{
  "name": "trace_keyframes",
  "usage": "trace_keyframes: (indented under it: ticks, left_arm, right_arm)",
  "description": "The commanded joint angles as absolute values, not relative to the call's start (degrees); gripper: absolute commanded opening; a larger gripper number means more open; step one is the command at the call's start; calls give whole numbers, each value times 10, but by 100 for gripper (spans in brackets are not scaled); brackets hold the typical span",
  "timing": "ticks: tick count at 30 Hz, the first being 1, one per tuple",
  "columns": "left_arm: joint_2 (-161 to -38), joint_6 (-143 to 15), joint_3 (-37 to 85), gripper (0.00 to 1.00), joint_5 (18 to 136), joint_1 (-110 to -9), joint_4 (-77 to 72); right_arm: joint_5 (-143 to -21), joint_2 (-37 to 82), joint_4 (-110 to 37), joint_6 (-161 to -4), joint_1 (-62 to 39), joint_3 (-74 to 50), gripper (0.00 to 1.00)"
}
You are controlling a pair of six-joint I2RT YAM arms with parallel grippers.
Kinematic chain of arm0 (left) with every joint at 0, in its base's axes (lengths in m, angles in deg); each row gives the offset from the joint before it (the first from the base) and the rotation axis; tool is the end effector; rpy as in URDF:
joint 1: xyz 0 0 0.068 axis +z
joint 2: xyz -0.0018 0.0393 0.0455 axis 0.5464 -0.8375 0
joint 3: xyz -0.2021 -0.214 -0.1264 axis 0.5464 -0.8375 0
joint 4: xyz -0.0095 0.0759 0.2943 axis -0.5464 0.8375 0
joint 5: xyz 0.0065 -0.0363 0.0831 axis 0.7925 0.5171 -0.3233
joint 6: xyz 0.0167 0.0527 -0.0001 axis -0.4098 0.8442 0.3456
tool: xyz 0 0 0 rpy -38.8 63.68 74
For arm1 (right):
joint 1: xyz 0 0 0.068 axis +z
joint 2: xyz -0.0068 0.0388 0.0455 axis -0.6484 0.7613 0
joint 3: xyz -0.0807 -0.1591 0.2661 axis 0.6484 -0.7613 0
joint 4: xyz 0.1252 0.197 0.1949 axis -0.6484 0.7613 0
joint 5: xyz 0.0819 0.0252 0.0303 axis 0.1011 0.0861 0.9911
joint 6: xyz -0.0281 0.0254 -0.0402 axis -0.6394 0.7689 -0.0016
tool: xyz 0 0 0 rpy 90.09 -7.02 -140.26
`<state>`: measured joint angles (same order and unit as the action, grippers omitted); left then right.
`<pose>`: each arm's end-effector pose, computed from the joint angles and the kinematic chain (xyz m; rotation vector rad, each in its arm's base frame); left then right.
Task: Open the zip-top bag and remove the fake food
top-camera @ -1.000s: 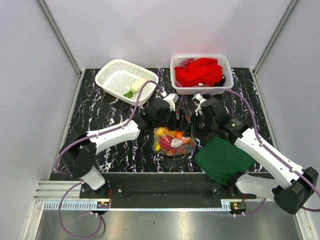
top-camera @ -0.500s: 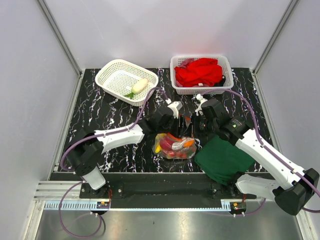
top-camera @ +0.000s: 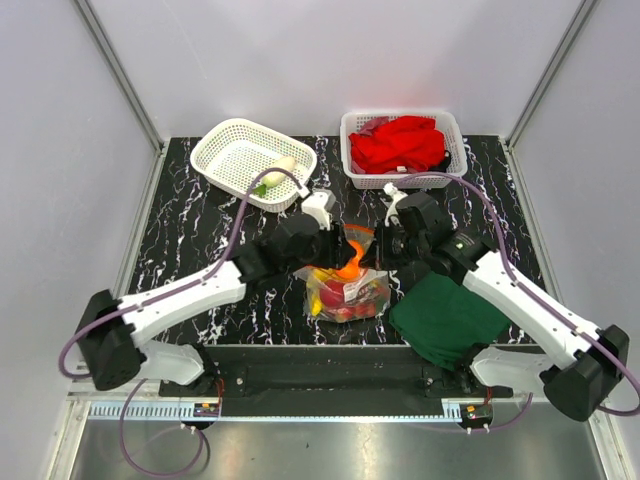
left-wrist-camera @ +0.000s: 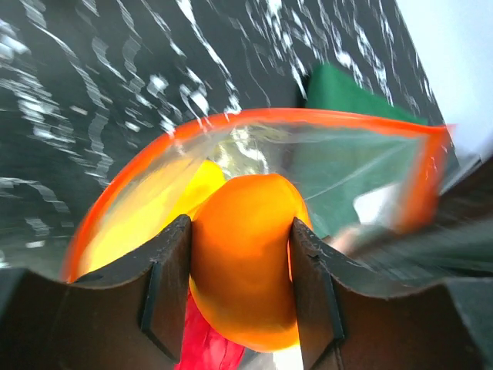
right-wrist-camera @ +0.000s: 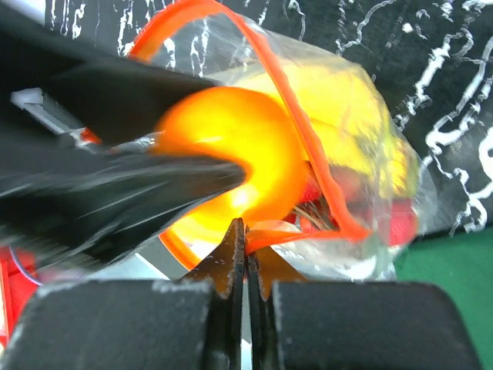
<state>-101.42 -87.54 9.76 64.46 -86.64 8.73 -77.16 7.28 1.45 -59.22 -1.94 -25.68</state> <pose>0.2061 -0.2744 0.3225 0.3096 2.1764 -0.8415 0.2031 0.1716 0.3664 -0.2918 2.4224 0.8256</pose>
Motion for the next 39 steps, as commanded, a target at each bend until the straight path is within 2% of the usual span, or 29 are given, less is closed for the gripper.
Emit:
trace_keyframes:
  ticks: [1, 10, 16, 20, 26, 32, 38, 39]
  left_arm:
    - [-939, -830, 92, 0, 530, -879, 100]
    - [-873, -760, 158, 0, 481, -852, 130]
    - [-888, -762, 209, 0, 557, -695, 127]
    - [-965, -774, 243, 0, 610, -588, 101]
    - [-1126, -792, 336, 0, 664, -504, 82]
    - [-1275, -799, 448, 0, 682, -458, 100]
    - [-1373, -795, 482, 0, 708, -447, 132]
    - [-1381, -791, 481, 14, 710, -447, 133]
  right_arm:
    - [-747, 118, -42, -617, -17, -209, 0]
    - [-769, 218, -48, -643, -18, -123, 0]
    - [-768, 248, -47, -650, -17, -102, 0]
    - [-763, 253, -46, -653, -18, -100, 0]
    - [-758, 240, -47, -657, -17, -108, 0]
    - [-760, 226, -38, -665, -18, -112, 0]
    - [-758, 224, -36, -670, -18, -107, 0]
    - [-756, 227, -35, -668, -18, -106, 0]
